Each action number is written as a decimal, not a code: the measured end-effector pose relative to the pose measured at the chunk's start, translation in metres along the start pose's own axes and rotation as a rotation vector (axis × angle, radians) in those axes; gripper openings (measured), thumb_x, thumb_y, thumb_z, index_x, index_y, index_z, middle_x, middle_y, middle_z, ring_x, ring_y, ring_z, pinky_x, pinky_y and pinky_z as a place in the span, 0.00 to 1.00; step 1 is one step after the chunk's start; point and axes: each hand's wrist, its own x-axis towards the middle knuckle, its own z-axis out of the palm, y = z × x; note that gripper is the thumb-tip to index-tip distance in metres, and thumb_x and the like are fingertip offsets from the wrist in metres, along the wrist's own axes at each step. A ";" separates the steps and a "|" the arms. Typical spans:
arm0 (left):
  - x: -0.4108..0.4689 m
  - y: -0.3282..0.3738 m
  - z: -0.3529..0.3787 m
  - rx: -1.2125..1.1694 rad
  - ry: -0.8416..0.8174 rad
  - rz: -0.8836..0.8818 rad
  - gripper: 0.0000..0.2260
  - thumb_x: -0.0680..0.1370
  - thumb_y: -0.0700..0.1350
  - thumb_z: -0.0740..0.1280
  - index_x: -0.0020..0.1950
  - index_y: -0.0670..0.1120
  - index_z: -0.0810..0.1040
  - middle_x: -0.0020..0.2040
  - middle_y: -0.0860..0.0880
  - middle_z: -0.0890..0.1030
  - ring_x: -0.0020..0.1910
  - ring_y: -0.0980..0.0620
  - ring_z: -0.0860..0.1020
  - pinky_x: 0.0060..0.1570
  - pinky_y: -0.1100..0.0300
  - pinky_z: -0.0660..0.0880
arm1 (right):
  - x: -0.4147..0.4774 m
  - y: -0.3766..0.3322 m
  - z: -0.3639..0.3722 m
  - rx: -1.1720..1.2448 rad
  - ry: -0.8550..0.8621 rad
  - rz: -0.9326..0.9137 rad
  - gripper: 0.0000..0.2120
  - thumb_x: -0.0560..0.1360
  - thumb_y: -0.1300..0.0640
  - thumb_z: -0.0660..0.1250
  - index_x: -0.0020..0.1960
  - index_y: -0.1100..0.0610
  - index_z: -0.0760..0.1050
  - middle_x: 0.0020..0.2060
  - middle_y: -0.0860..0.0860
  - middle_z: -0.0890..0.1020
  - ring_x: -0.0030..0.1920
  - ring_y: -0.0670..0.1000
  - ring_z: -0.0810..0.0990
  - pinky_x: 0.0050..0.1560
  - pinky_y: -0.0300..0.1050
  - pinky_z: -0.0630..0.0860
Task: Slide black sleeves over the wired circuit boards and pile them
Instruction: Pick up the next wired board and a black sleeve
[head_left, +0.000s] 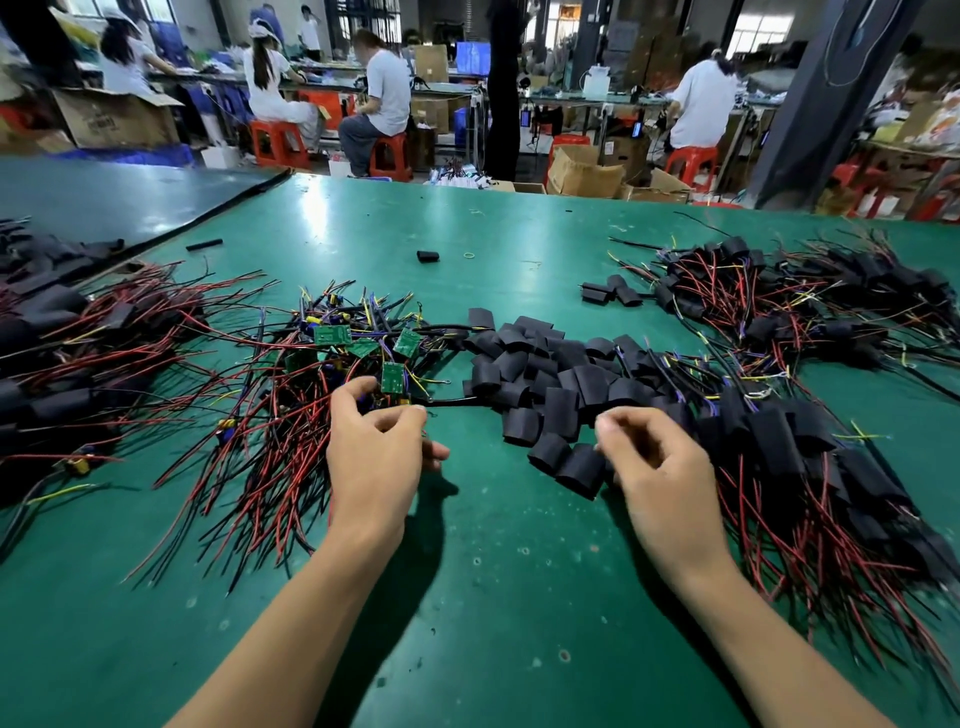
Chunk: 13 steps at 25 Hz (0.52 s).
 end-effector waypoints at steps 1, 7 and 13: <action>0.002 0.000 -0.001 -0.008 0.004 0.009 0.23 0.78 0.35 0.66 0.70 0.49 0.64 0.46 0.43 0.82 0.30 0.49 0.82 0.31 0.56 0.79 | -0.003 0.003 0.002 -0.152 -0.063 -0.071 0.04 0.75 0.57 0.73 0.48 0.50 0.81 0.41 0.44 0.83 0.41 0.42 0.79 0.45 0.32 0.73; 0.011 -0.004 -0.004 0.091 -0.138 -0.072 0.22 0.78 0.34 0.67 0.71 0.46 0.70 0.46 0.41 0.81 0.30 0.47 0.81 0.33 0.54 0.81 | -0.008 0.013 0.008 -0.633 -0.345 -0.263 0.26 0.72 0.43 0.74 0.67 0.49 0.77 0.63 0.42 0.76 0.60 0.46 0.67 0.67 0.46 0.66; 0.006 -0.008 -0.002 0.386 -0.085 0.097 0.02 0.75 0.43 0.72 0.47 0.49 0.80 0.44 0.43 0.82 0.27 0.50 0.80 0.34 0.48 0.82 | -0.007 0.012 0.004 -0.620 -0.337 -0.295 0.14 0.72 0.46 0.75 0.55 0.47 0.81 0.51 0.39 0.81 0.54 0.47 0.69 0.59 0.47 0.70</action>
